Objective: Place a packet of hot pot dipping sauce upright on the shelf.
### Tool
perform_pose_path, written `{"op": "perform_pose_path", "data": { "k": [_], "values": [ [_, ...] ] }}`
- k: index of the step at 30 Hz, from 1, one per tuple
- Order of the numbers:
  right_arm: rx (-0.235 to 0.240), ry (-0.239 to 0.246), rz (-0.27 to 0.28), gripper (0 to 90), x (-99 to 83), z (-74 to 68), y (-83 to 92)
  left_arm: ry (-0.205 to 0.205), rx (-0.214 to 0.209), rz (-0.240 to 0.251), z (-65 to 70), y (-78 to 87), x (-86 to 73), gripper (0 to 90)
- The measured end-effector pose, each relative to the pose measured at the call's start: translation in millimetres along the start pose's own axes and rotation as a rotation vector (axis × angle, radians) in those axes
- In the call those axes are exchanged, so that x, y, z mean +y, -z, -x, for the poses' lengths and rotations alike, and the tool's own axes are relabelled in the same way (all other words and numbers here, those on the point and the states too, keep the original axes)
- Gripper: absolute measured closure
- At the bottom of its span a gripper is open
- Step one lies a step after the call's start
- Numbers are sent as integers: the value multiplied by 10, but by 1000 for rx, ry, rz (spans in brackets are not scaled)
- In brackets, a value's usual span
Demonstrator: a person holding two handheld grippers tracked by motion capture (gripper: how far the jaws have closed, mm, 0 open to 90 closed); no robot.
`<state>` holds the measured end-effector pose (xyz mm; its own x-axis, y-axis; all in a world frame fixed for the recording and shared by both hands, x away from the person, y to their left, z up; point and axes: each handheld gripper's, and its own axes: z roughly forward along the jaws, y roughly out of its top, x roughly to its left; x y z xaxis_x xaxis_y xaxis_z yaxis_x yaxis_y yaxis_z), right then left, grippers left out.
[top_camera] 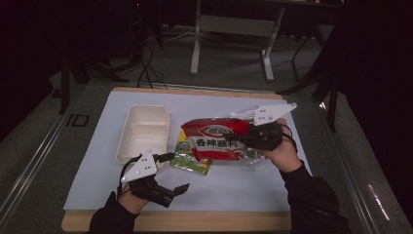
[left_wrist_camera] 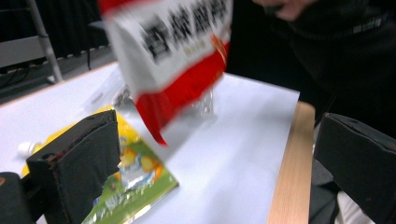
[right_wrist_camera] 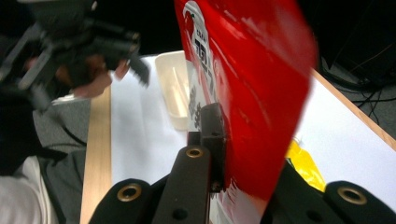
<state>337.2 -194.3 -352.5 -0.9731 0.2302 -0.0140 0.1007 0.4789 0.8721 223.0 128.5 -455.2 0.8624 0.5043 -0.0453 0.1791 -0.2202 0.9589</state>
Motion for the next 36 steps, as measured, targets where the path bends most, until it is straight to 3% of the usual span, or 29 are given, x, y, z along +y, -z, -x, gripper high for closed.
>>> {"op": "perform_pose_path", "data": {
  "k": [6, 11, 22, 36],
  "values": [
    [-18, -16, 2, 900, 77, 83, -130, 20, -6, -20, 34, 45, -176, 16],
    [-26, -49, 8, 900, 142, 143, -268, 29, 26, -23, 23, 91, -287, 16],
    [-48, -96, 24, 900, 284, 257, -668, 4, 86, -20, 45, 117, -534, 16],
    [-56, -161, 78, 900, 419, 442, -1195, -9, 95, -35, 69, 99, -693, 16]
  ]
}}
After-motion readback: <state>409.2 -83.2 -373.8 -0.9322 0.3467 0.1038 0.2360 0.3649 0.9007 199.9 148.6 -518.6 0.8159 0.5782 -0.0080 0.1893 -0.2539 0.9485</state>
